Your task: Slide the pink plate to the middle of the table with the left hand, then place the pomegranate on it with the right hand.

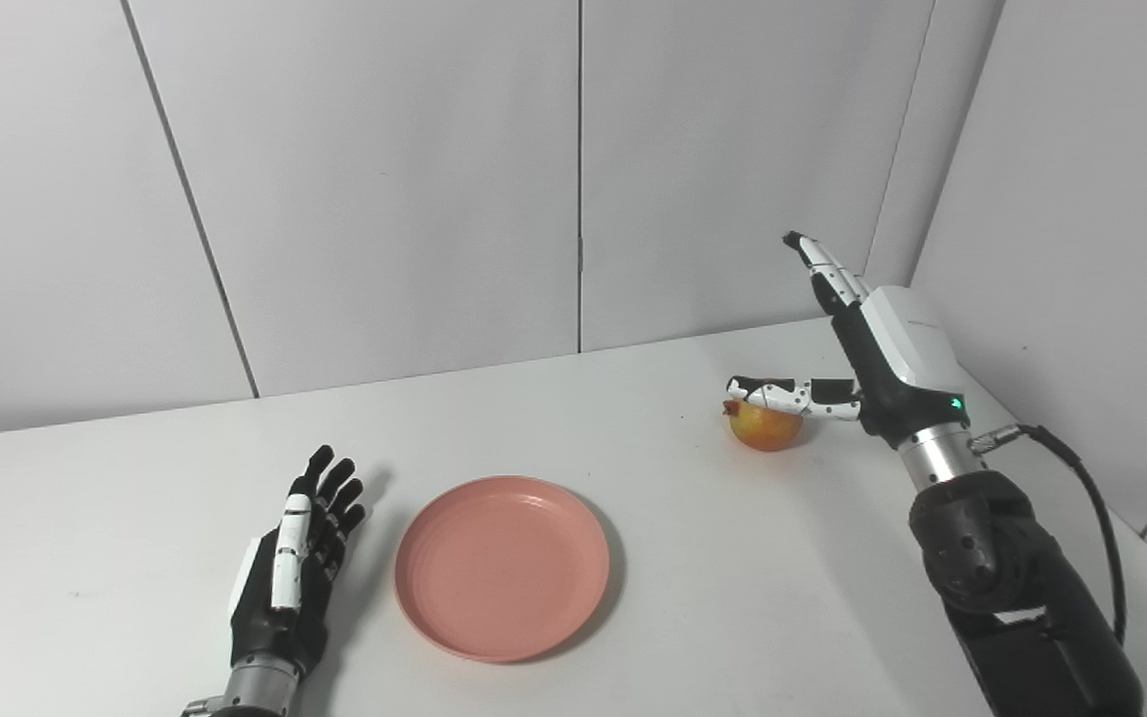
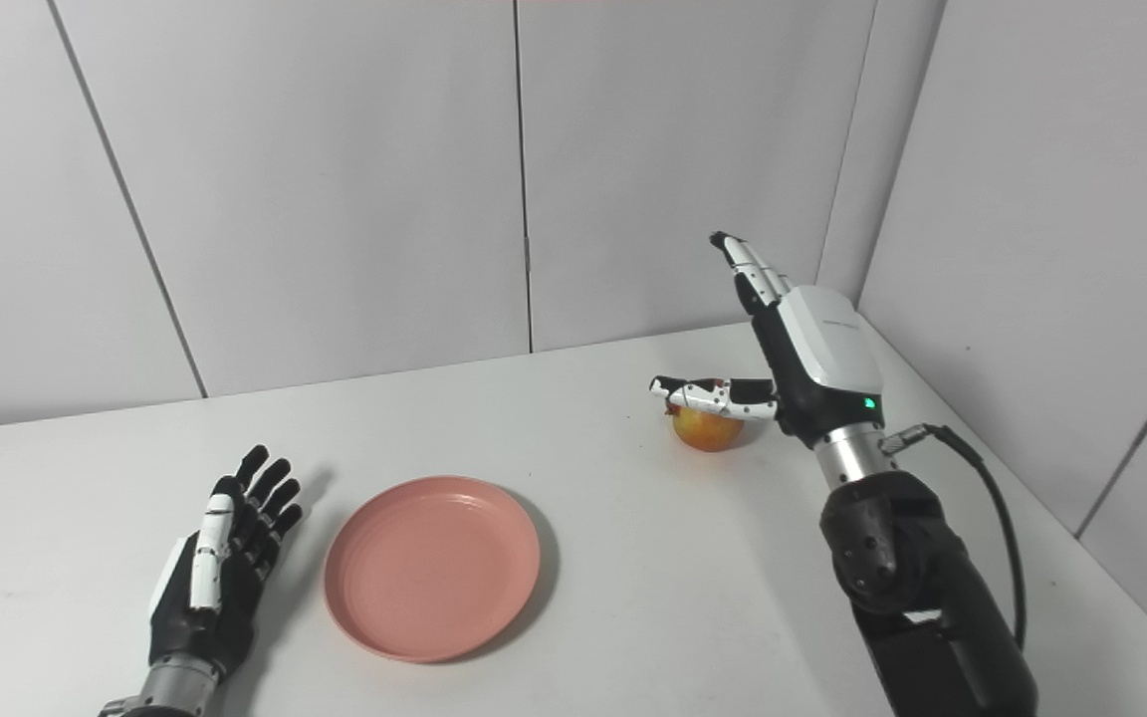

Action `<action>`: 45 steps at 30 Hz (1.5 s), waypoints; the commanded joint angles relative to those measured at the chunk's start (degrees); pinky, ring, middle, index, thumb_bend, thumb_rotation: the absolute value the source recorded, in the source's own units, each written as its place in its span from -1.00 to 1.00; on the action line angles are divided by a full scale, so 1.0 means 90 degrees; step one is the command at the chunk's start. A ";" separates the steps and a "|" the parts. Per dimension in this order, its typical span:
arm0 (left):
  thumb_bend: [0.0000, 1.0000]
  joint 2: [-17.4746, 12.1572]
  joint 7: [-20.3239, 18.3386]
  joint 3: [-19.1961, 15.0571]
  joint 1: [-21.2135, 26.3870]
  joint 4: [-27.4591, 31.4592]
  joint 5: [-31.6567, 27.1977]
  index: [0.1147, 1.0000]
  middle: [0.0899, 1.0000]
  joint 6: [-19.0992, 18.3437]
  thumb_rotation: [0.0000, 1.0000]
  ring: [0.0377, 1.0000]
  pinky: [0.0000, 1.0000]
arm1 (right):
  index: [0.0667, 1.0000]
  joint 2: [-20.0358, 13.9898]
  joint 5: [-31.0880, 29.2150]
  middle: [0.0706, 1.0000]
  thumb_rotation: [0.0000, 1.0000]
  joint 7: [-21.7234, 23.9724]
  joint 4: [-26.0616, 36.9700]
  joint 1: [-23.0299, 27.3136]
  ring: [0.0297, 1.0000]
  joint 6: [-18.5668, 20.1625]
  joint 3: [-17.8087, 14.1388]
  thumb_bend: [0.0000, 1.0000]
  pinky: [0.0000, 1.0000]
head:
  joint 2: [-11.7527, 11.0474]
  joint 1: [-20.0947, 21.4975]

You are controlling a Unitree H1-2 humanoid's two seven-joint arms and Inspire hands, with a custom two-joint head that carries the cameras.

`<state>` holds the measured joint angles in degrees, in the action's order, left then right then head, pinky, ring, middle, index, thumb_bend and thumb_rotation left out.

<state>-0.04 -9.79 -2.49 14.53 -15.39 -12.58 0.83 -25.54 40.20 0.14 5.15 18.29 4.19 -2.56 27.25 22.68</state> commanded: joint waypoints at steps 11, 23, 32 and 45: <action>-0.32 -0.0241 -0.0140 -0.0144 -0.0261 -0.0199 -0.0223 0.85 0.88 -0.0134 1.00 0.89 0.92 | 0.97 -0.0549 0.0480 0.93 0.08 0.0719 -0.0541 0.0683 0.88 0.0819 0.0383 1.00 0.73 | 0.0159 0.0145; -0.31 -0.0276 -0.0166 -0.0181 -0.0292 -0.0028 -0.0312 0.85 0.88 -0.0302 1.00 0.89 0.91 | 0.96 -0.0509 0.0448 0.94 0.01 0.0993 -0.1198 0.1049 0.84 0.1059 0.0731 1.00 0.59 | 0.0301 0.0188; -0.30 -0.0273 -0.0166 -0.0211 -0.0297 0.0026 -0.0315 0.83 0.87 -0.0358 1.00 0.88 0.90 | 0.94 -0.0572 0.0290 0.89 0.00 0.1305 -0.1646 0.1269 0.81 0.1144 0.0950 1.00 0.57 | 0.0408 0.0177; -0.27 -0.0288 -0.0216 -0.0233 -0.0313 0.0127 -0.0345 0.83 0.86 -0.0454 1.00 0.87 0.90 | 0.86 -0.0691 0.0050 0.83 -0.15 0.1326 -0.1941 0.1361 0.69 0.1076 0.1041 1.00 0.48 | 0.0523 0.0177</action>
<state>-1.79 -11.33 -4.34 13.66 -13.09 -15.13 -1.85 -30.12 40.92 12.70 -13.39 26.90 13.51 7.17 31.90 24.35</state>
